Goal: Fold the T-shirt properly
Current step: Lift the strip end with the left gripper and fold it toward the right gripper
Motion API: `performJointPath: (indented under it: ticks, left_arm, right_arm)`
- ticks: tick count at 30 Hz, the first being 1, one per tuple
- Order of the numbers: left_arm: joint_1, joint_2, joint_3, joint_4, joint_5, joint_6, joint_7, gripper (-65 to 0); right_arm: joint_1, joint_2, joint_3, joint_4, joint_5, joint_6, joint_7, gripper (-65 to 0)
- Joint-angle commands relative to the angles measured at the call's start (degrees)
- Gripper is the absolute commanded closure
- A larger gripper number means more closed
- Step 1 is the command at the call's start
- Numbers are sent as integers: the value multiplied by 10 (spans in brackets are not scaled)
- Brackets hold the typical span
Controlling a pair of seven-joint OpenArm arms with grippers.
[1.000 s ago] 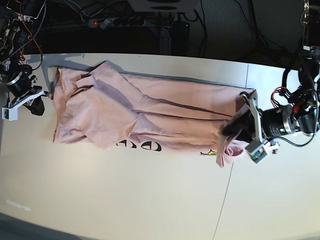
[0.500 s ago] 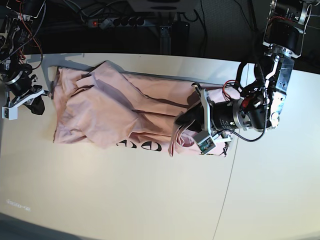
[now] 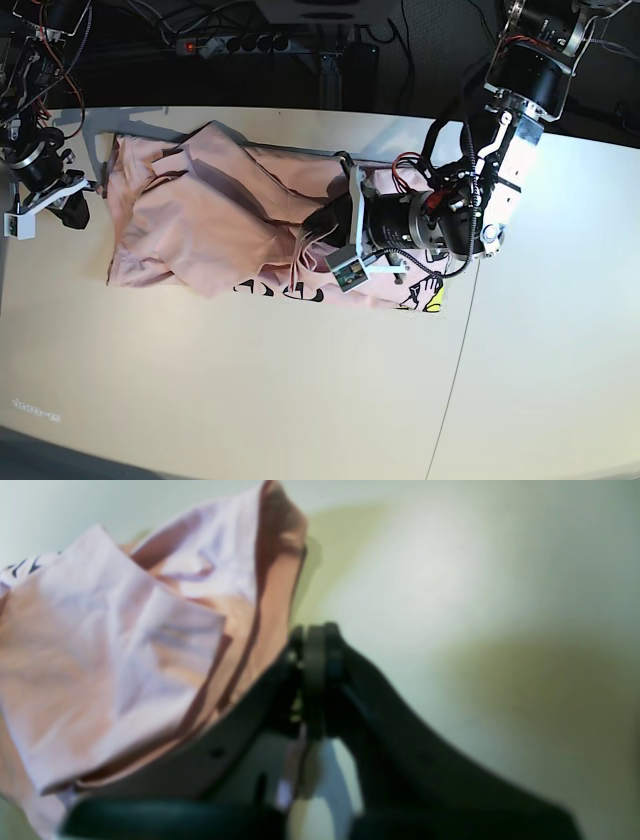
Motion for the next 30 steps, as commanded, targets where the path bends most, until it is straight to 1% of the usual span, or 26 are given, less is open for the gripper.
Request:
performJointPath:
  ticks: [1,2,3,4,9,12,15,16,17,20,22,23,26,30]
  left_arm:
    - [-13,6,-3,9,-3,21,-18,-170]
    - [-14,10,-3,9,3,31,-22,-224]
    - [-15,16,-3,9,9,38,-25,-264]
    - [-17,21,-3,9,10,45,-27,-284]
    - [-22,51,-3,9,10,50,-21,-288]
    - [-22,52,-9,9,10,56,-5,-287]
    - [-22,43,-43,9,9,64,-1,-284]
    - [-22,40,-60,9,9,64,-3,-271]
    - [-22,38,-79,9,9,64,-3,-238]
    - [-22,24,-131,9,-4,64,-4,-97]
    - [-18,7,-154,9,-20,64,-8,-37]
    - [-14,-2,-161,9,-27,64,-10,-25]
    - [7,-30,-167,9,-45,64,-14,-25]
    - [38,-57,-167,9,-45,64,-14,-26]
  right_arm:
    - [5,11,4,10,7,40,10,0]
    - [5,11,4,10,7,40,9,0]
    - [5,11,4,10,7,40,8,0]
    - [5,11,4,10,7,40,7,0]
    - [5,11,4,10,7,40,6,0]
    - [5,11,4,10,7,40,6,0]
    - [5,11,4,10,7,40,6,0]
    - [5,11,4,10,7,40,7,0]
    - [5,11,4,10,7,40,7,0]
    - [5,11,4,10,7,40,7,0]
    - [5,12,5,10,7,40,7,0]
    - [5,14,5,10,12,40,11,0]
    - [7,21,20,10,34,40,20,0]
    - [6,39,39,9,35,39,12,0]
